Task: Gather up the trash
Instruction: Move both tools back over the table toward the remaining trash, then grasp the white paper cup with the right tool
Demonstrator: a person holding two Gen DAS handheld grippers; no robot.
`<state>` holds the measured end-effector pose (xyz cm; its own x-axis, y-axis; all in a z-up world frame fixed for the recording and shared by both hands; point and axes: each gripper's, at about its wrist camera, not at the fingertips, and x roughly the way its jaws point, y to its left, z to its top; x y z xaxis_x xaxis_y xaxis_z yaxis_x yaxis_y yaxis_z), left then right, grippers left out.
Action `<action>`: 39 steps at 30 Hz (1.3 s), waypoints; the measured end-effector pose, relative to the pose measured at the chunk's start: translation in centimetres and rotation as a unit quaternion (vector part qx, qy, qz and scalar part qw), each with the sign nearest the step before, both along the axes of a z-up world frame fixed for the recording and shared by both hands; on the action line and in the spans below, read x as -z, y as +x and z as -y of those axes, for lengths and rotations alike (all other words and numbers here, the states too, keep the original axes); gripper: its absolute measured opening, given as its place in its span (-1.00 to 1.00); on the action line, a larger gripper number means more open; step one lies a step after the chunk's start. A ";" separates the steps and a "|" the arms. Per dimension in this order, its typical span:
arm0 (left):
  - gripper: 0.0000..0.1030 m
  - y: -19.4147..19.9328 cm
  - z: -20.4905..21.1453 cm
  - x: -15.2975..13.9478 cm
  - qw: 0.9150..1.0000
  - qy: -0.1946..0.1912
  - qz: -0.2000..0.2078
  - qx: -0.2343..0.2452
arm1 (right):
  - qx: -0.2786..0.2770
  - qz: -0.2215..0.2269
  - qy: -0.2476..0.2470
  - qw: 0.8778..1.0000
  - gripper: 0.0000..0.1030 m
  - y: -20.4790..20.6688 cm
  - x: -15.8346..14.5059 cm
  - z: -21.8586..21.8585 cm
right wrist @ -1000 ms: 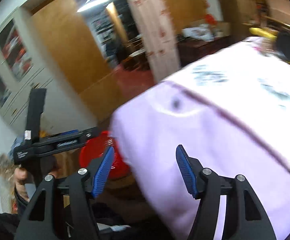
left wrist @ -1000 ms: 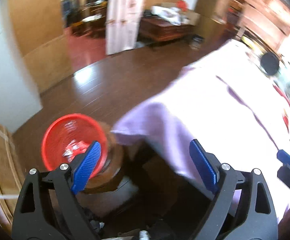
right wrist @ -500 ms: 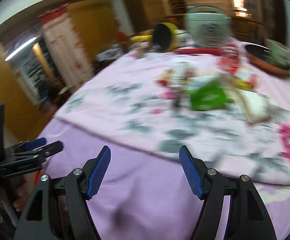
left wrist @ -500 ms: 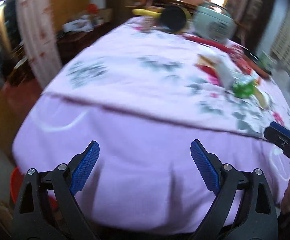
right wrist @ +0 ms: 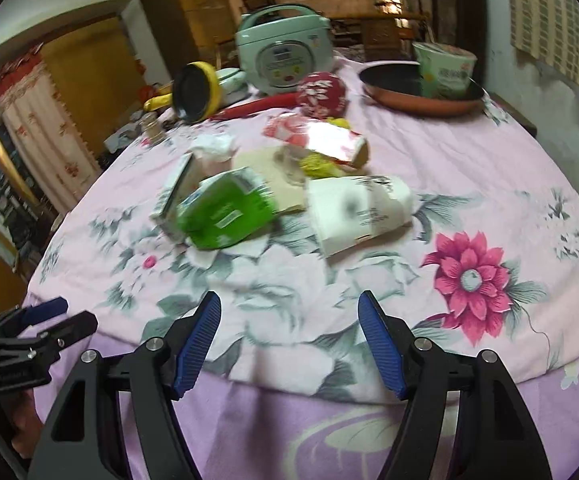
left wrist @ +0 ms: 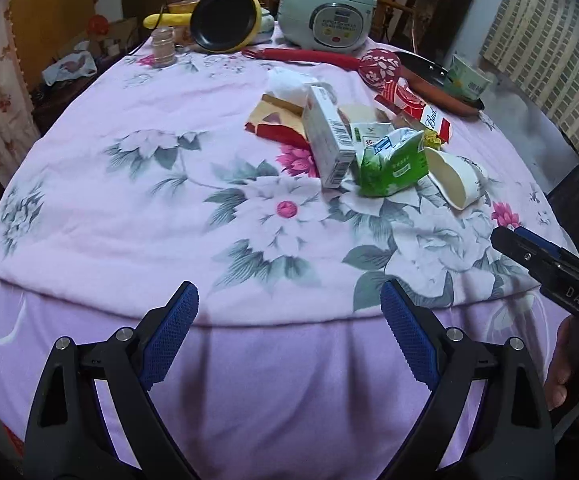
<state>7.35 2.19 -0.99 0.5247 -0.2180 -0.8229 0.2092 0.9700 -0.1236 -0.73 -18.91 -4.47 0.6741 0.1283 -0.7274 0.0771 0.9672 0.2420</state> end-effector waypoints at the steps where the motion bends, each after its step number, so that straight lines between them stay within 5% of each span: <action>1: 0.73 0.4 0.2 0.0 1.000 -0.001 0.002 0.003 | 0.009 -0.001 0.005 1.000 0.36 0.2 0.1 0.5; 9: 0.73 2.6 1.1 1.2 1.000 -0.021 -0.007 0.018 | 0.057 -0.015 -0.012 0.998 0.37 2.1 0.4 3.2; 21: 0.73 4.1 1.2 3.9 0.998 -0.039 -0.029 0.030 | 0.098 -0.037 0.069 0.992 0.37 4.9 0.8 6.1; 29: 0.77 4.0 0.8 4.2 0.997 -0.059 -0.029 0.034 | 0.033 -0.025 -0.108 0.993 0.36 6.2 -0.2 -0.3; 32: 0.78 4.1 0.5 4.1 0.996 -0.071 -0.029 0.034 | 0.021 -0.030 -0.138 0.990 0.35 7.0 0.1 -1.6; 35: 0.78 4.1 0.3 4.1 0.996 -0.080 -0.029 0.033 | 0.027 -0.041 -0.140 0.989 0.36 7.4 0.4 -1.7; 39: 0.78 4.1 0.3 4.1 0.996 -0.078 -0.028 0.033 | 0.067 -0.055 -0.060 0.994 0.38 6.9 0.7 0.7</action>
<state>11.42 1.85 -5.11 0.4586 -0.3782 -0.8041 0.2611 0.9223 -0.2848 6.16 -19.59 -5.20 0.5940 -0.0499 -0.8029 0.2266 0.9680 0.1075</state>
